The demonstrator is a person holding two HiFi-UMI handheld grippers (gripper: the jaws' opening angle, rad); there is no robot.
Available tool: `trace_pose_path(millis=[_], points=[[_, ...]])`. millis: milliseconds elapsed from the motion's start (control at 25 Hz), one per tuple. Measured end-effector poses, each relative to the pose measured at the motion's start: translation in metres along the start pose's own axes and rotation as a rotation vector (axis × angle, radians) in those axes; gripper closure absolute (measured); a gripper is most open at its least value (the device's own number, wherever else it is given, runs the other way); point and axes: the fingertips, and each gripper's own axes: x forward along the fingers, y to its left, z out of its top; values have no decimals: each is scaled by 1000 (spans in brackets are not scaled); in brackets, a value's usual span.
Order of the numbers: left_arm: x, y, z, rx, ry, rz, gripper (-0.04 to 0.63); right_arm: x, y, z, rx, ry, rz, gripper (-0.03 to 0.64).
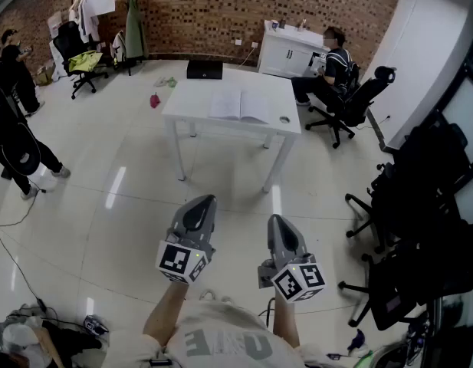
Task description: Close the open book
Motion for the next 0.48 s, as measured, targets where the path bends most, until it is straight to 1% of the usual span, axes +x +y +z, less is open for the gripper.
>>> trace_pose_path(millis=[80,240,280,360,480], points=[[-6,-9,1,-26,-12,12,584,-7,-2,-4,-21,41,-13,615],[1,-32,3,-154,-100,52,584,-22,-18,13,-117,115,-28,615],[1,-35,4,-174,-110,60,584,-23,-19,16,-133,124,-27,615],[-2,-35,6,-177,-104,71,584,-23,-14,17,-142,131,-22,615],[-4,-31,8,-151,-78,84,584,-18,-6,18,-139,137,-14,615]])
